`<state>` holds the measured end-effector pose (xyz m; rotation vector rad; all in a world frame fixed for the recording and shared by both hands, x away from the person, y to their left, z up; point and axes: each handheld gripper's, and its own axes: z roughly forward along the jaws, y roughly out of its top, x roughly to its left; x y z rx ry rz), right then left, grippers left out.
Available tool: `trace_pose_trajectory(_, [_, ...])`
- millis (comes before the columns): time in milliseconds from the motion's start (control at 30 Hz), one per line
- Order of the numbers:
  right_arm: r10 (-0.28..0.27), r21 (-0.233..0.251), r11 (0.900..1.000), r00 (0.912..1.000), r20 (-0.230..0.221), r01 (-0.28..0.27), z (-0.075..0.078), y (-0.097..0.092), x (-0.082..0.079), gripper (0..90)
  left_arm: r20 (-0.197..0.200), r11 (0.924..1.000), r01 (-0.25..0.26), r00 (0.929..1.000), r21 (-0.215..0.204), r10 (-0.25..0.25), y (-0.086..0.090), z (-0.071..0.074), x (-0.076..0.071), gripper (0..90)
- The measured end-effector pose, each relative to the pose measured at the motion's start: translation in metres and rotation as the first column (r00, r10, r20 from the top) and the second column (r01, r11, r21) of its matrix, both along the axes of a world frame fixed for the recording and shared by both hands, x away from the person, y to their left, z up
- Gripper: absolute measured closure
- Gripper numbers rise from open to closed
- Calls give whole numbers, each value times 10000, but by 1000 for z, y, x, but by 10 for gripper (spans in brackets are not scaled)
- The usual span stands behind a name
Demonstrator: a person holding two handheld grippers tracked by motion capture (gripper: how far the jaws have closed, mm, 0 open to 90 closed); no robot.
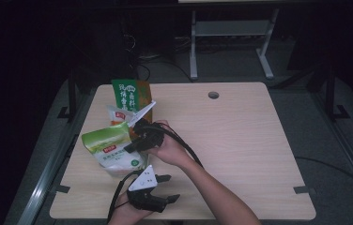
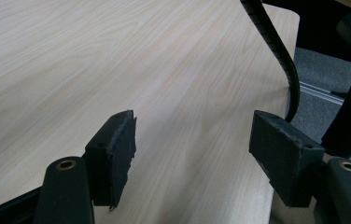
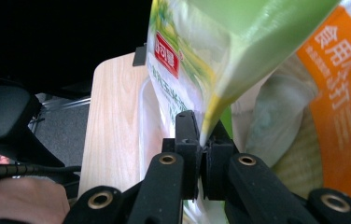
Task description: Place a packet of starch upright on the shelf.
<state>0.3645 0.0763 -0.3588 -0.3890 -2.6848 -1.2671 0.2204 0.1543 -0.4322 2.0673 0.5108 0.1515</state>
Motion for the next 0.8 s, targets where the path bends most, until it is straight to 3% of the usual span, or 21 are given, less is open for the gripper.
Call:
trace_pose_trajectory(300, [-51, -181, 9998, 9997, -255, 46, -9, -12, 1, 868, 30, 10000, -51, 10000, 35, 51, -1, -1, 2, 306])
trace_pose_trajectory(433, [-75, -90, 9999, 9998, -188, 74, -7, -13, 0, 830, -3, 9999, -121, 9999, 34, 121, 0, -1, 3, 302])
trace_pose_trajectory(633, [-24, -63, 10000, 9998, -210, 22, -7, -13, 1, 867, -62, 9998, -194, 9998, 44, 194, 1, -1, 4, 297])
trace_pose_trajectory(800, [-29, -54, 10000, 9998, -208, 28, -6, -15, 0, 826, -52, 9997, -216, 9998, 94, 217, 1, -1, 5, 291])
